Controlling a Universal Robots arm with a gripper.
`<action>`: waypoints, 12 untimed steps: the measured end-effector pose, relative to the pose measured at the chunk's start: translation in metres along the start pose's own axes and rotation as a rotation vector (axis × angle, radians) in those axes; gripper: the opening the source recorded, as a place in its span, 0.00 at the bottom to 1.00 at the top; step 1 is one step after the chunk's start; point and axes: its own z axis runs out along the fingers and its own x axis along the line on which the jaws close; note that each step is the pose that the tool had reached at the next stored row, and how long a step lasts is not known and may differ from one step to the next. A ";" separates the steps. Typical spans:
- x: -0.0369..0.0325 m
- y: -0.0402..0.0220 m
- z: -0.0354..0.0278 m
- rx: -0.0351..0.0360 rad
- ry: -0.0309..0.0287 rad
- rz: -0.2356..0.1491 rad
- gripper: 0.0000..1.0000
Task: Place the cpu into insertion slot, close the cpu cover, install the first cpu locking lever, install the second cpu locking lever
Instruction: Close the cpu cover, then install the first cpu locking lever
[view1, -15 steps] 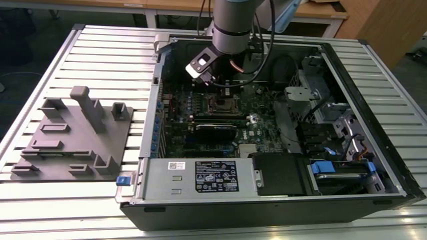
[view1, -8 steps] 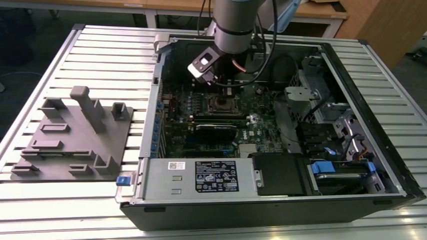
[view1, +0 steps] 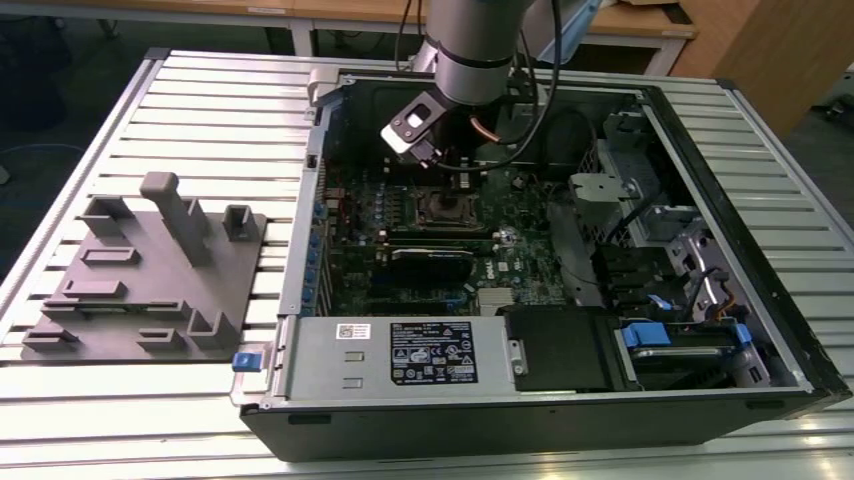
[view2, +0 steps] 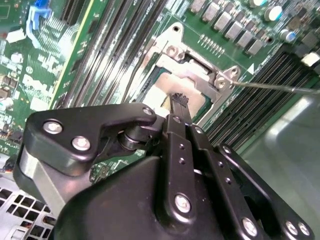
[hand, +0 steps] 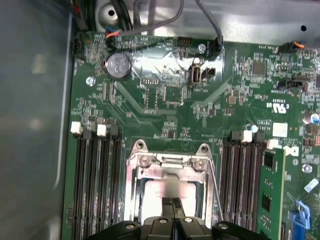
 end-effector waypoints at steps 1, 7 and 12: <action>-0.0001 0.0011 0.0000 0.0001 0.0000 0.000 0.10; -0.0001 0.0027 0.0000 0.0001 -0.0003 0.000 0.10; -0.0001 0.0028 0.0000 0.0001 -0.0003 0.000 0.10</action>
